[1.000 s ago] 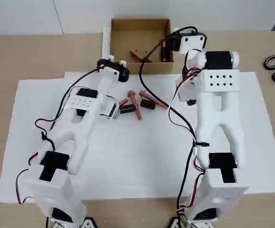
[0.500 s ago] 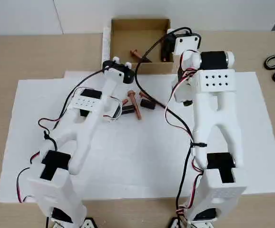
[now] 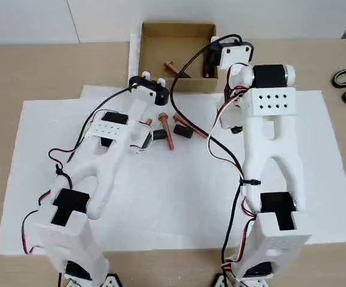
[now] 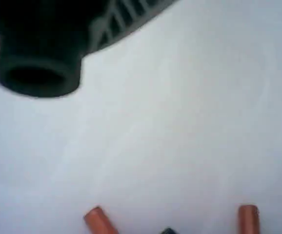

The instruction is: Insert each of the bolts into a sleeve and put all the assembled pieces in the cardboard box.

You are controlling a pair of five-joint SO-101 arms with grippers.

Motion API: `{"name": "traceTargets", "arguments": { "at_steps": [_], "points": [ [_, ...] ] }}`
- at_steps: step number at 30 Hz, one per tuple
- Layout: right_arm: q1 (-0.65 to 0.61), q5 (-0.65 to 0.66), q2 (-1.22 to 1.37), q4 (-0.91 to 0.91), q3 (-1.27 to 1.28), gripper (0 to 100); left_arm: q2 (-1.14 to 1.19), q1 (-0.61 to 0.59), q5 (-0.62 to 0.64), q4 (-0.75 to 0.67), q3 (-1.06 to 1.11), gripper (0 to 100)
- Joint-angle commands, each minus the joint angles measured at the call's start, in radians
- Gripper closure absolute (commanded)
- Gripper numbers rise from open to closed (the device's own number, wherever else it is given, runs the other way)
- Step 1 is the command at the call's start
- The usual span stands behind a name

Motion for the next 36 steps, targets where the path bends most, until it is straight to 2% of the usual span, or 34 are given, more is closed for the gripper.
{"name": "traceTargets", "arguments": {
  "at_steps": [1,8,14,21,28,36],
  "points": [
    [-0.007,-0.011,-0.059,0.008,-0.003,99.5,0.0,-0.008,-0.002,0.048,-0.073,99],
    [-0.007,-0.011,-0.059,0.008,-0.003,99.5,0.0,0.021,0.0,0.267,-0.271,99],
    [-0.007,-0.011,-0.059,0.008,-0.003,99.5,0.0,0.018,-0.026,0.399,-0.414,99],
    [-0.007,-0.011,-0.059,0.008,-0.003,99.5,0.0,-0.049,-0.331,0.566,-0.572,99],
    [-0.007,-0.009,-0.064,0.008,-0.003,99.5,0.0,-0.118,-0.629,0.667,-0.731,99],
    [-0.002,-0.008,-0.065,0.008,-0.003,99.5,0.009,-0.118,-0.988,0.806,-0.762,99]
  ]
}}
